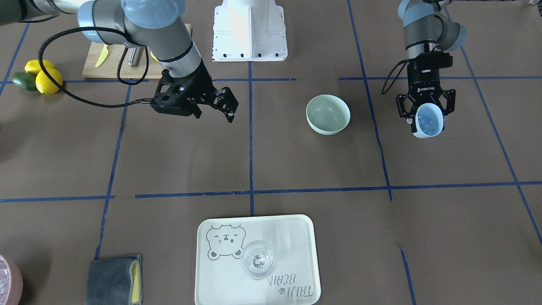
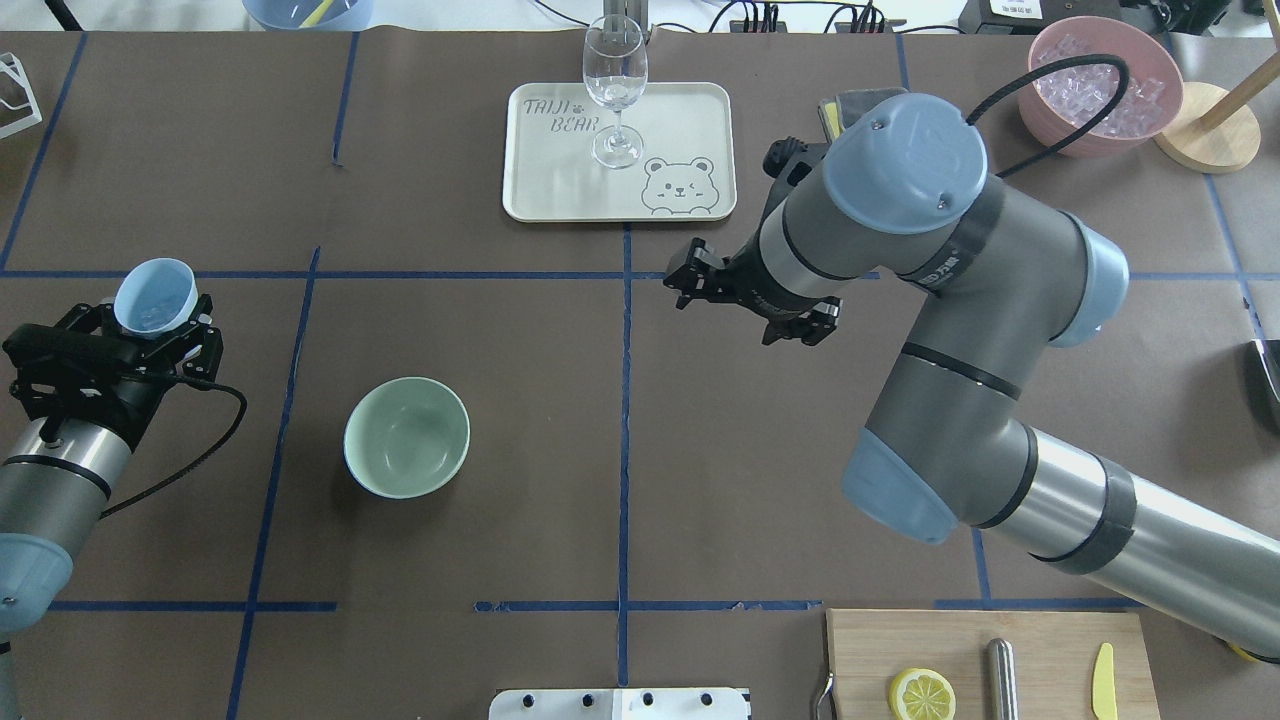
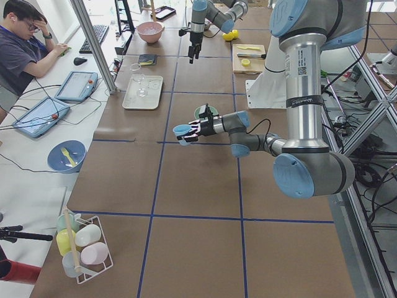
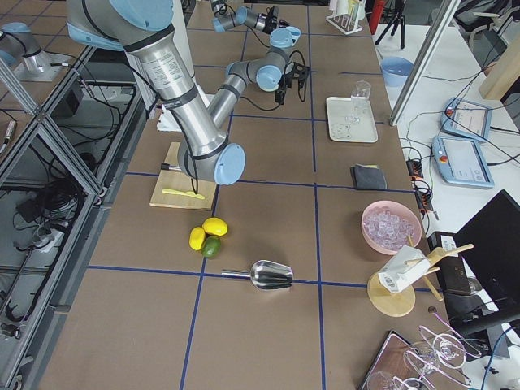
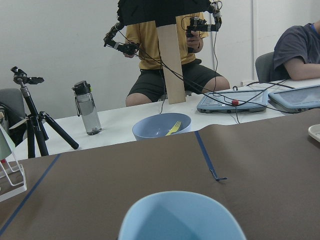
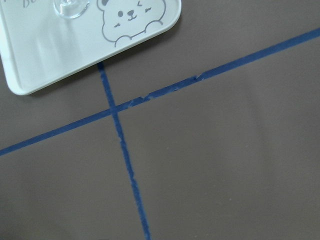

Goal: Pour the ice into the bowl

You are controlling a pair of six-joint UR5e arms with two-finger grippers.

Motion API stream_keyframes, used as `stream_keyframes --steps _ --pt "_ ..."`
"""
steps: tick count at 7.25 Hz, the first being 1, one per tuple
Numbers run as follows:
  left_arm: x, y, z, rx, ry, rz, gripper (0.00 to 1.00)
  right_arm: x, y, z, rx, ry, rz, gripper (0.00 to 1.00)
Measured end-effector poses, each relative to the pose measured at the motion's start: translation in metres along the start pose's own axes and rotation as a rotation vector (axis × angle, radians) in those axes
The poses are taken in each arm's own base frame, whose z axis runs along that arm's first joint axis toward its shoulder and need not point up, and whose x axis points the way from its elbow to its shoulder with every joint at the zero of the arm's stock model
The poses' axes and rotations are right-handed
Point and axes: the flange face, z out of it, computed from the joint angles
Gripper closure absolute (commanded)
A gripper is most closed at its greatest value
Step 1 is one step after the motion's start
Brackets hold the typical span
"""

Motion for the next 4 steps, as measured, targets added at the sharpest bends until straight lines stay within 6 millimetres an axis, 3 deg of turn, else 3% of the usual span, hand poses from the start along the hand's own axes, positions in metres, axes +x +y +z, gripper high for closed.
stream_keyframes --steps 4 --pt "0.046 -0.010 -0.035 -0.024 0.104 0.001 1.00 0.072 -0.034 -0.012 0.030 0.120 -0.146 0.00"
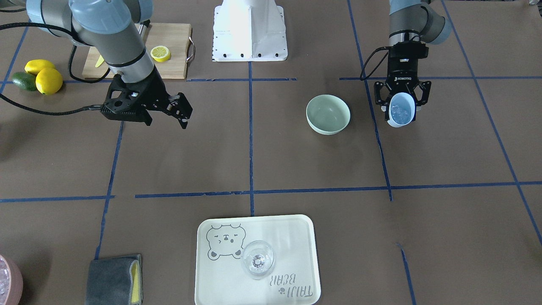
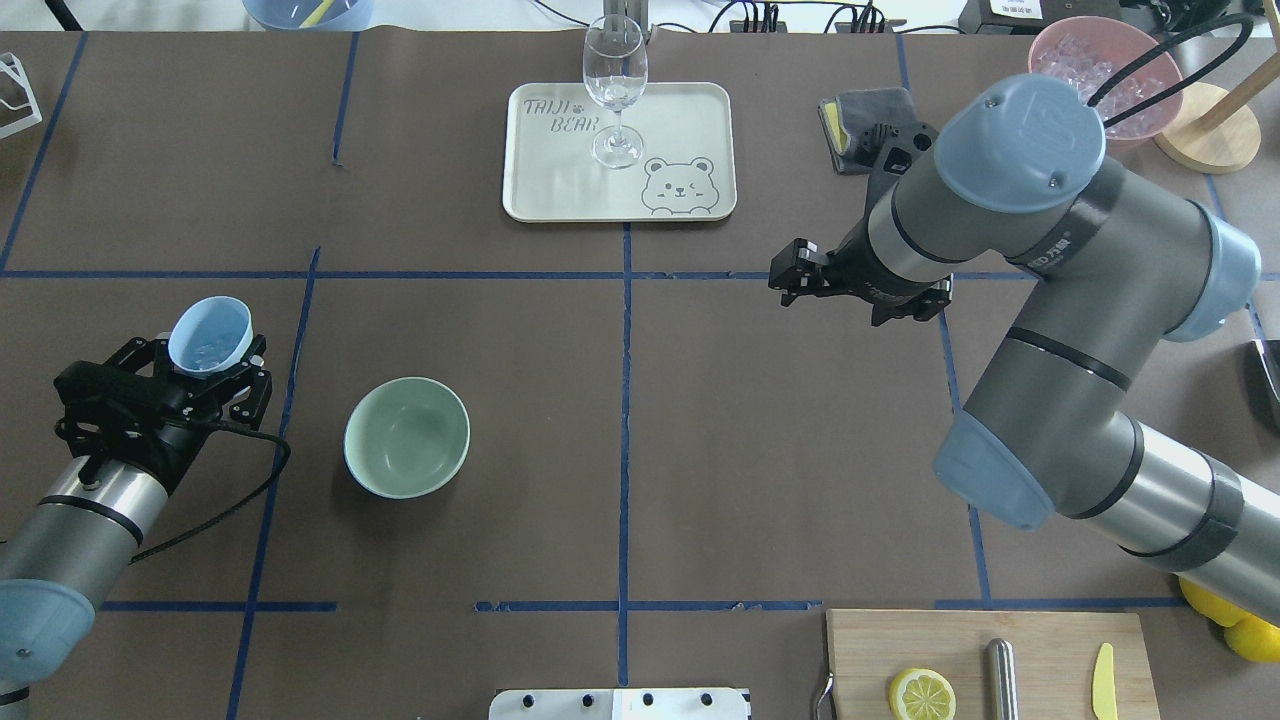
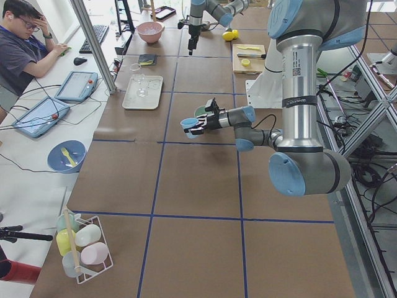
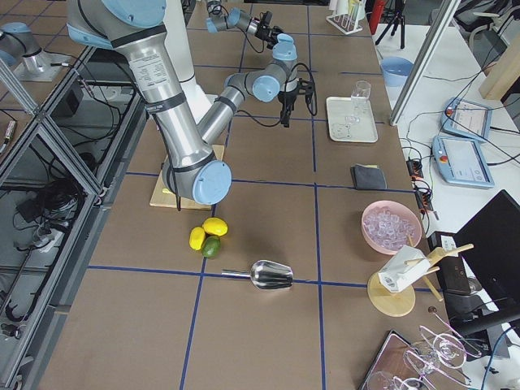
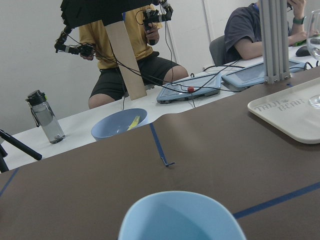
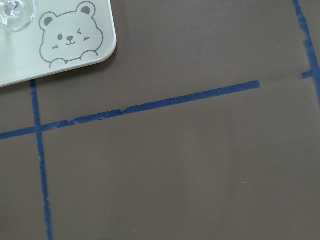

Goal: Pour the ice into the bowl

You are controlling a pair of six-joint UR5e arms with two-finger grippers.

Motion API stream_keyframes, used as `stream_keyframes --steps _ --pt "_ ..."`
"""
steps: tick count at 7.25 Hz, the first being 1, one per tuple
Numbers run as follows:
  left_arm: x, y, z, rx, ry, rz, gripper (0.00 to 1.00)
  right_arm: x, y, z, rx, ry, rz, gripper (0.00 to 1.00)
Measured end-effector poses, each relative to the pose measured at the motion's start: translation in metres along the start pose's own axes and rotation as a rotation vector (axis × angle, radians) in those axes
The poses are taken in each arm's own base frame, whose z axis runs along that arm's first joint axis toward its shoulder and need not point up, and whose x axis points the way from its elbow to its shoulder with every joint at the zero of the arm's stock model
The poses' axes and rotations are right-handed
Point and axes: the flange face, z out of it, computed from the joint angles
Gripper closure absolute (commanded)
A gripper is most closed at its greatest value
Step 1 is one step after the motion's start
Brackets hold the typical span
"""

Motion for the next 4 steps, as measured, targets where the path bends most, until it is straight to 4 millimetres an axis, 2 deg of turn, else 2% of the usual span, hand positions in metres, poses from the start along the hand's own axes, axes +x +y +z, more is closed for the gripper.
stream_keyframes --steps 2,4 --pt "0.014 -0.014 -0.006 -0.023 -0.013 0.039 1.00 0.025 -0.006 0.006 0.005 0.030 -0.037 0.00" --pt "0.024 -0.018 -0.005 -0.042 -0.031 0.077 1.00 0.033 -0.009 0.007 0.012 0.042 -0.047 0.00"
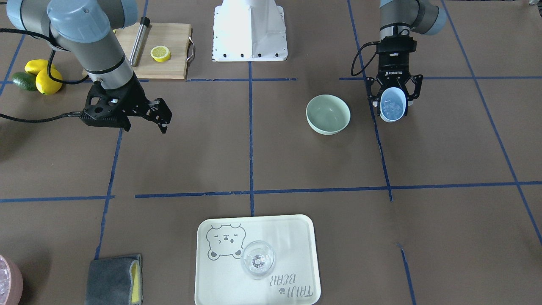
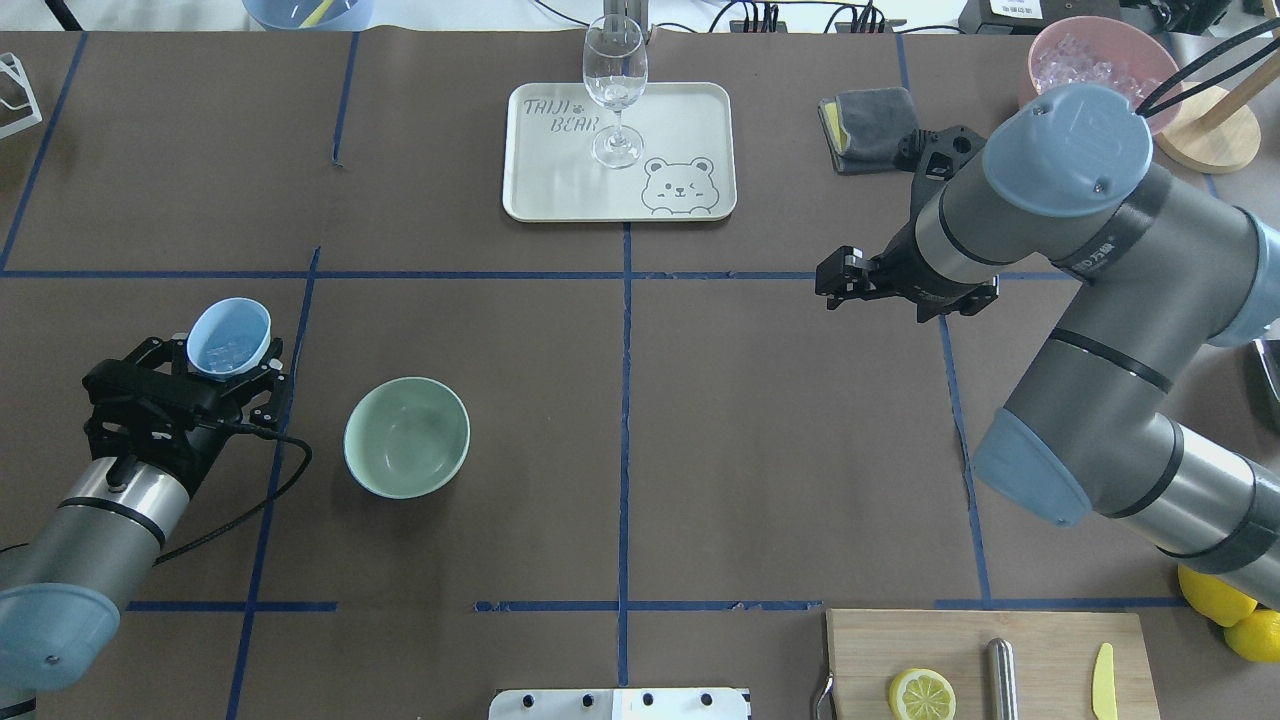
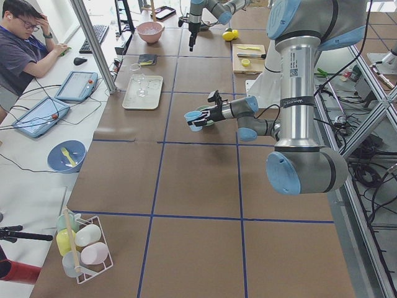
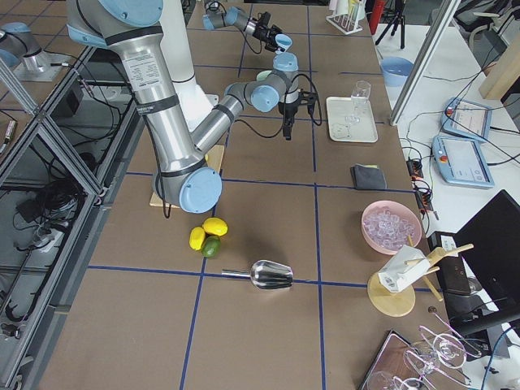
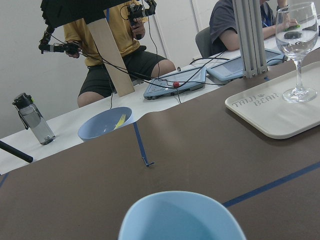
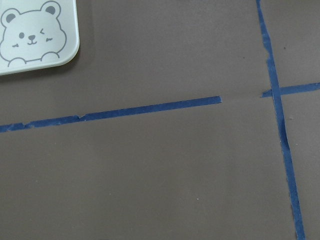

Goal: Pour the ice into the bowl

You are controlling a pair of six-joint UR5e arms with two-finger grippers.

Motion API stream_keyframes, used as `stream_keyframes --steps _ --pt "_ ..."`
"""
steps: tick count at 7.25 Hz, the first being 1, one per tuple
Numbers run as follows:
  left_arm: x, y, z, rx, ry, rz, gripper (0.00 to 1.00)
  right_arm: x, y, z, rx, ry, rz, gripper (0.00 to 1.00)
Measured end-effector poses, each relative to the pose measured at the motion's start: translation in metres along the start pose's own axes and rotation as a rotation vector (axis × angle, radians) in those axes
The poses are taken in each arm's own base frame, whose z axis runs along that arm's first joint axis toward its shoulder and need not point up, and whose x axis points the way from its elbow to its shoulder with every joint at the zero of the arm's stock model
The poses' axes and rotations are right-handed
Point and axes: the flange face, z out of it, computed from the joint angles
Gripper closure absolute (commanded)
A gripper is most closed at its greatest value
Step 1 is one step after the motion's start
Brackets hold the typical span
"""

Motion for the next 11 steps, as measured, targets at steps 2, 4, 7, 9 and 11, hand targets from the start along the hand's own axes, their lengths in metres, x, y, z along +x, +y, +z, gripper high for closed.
stream_keyframes --steps 2,4,7,9,11 --pt "0.036 -0.006 0.006 -0.043 -0.034 0.089 1.00 0.001 -0.001 0.001 0.003 0.004 -0.001 0.00" --pt "0.086 -0.018 -0.002 -0.059 -0.034 0.194 1.00 0.002 -0.003 0.001 0.007 0.006 -0.008 0.00" --pt "0.100 -0.024 -0.007 -0.049 -0.040 0.409 1.00 0.001 -0.005 0.000 0.010 0.006 -0.029 0.00" --pt "0.098 -0.018 -0.005 -0.052 -0.050 0.557 1.00 -0.001 -0.005 -0.001 0.012 0.001 -0.032 0.00" --pt "0.097 -0.012 -0.002 -0.054 -0.078 0.738 1.00 -0.005 -0.003 -0.002 0.011 -0.004 -0.027 0.00"
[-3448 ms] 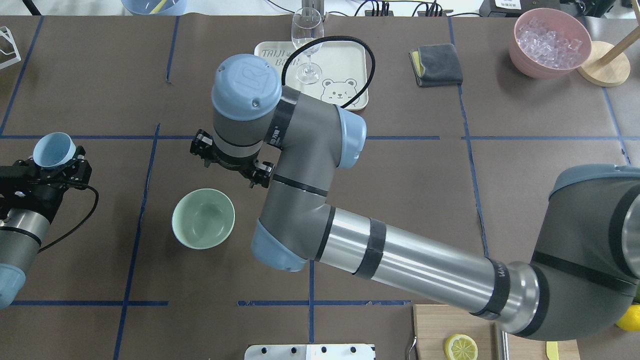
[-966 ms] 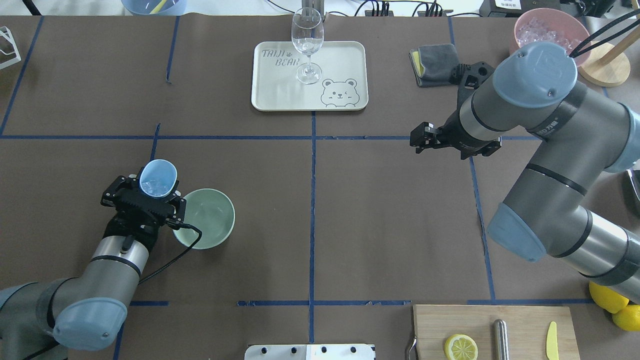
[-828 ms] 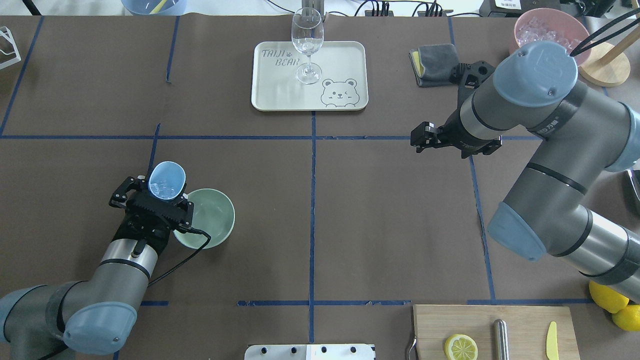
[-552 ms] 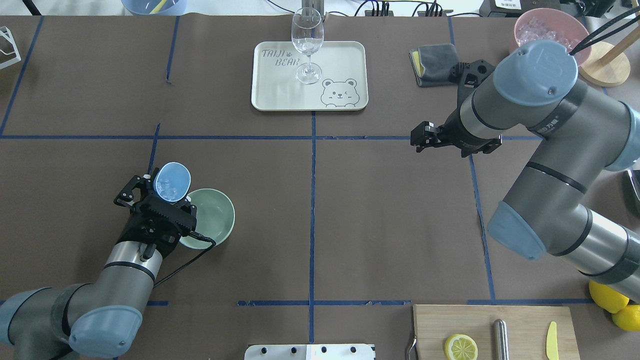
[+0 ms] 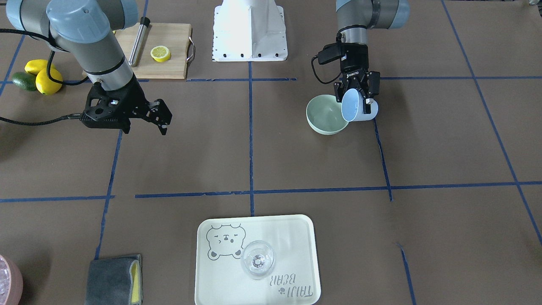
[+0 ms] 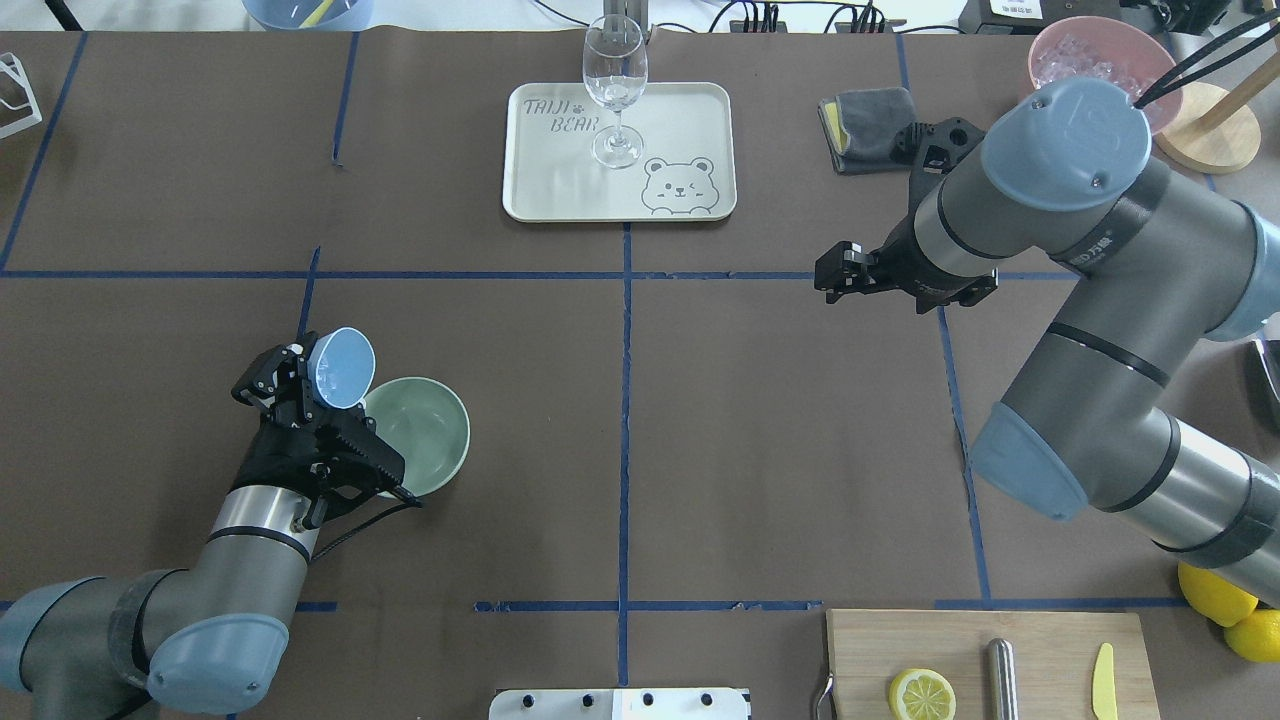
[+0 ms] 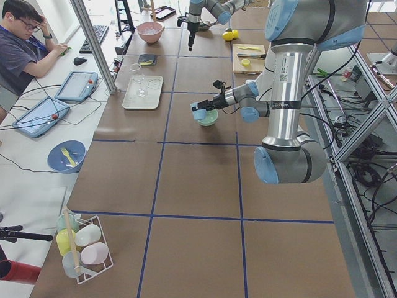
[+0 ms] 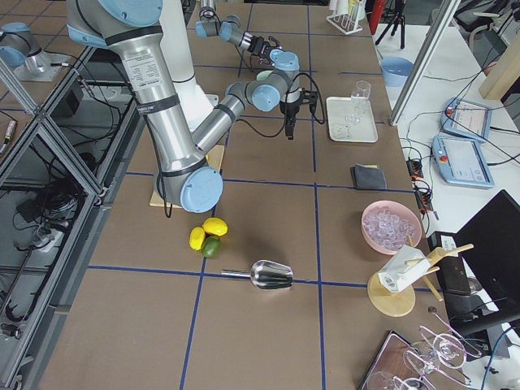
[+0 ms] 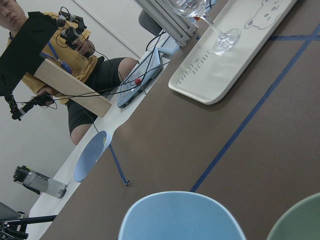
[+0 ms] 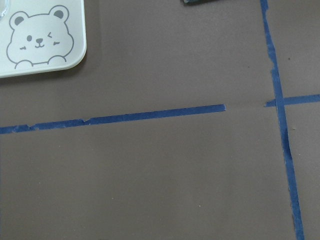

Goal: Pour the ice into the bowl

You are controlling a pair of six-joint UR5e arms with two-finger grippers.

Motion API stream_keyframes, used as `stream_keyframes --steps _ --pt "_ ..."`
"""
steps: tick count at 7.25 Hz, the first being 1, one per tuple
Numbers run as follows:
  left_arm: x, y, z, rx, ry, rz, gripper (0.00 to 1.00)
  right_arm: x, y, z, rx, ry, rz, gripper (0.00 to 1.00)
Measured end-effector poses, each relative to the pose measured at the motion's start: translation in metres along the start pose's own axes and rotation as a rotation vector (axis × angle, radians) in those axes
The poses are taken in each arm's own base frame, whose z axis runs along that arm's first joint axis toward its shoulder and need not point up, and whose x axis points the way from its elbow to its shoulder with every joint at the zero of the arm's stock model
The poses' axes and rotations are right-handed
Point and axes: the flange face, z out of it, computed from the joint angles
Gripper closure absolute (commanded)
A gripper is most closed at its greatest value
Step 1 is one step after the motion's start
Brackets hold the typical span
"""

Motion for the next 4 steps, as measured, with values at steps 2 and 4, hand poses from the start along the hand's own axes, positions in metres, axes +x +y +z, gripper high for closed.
stream_keyframes --steps 2,4 --pt "0.007 0.004 0.000 -0.017 -0.025 0.171 1.00 -0.001 0.001 0.000 -0.002 -0.002 0.004 0.00" --pt "0.014 0.007 -0.003 -0.024 -0.059 0.310 1.00 -0.004 0.004 0.002 -0.005 -0.008 -0.002 0.00"
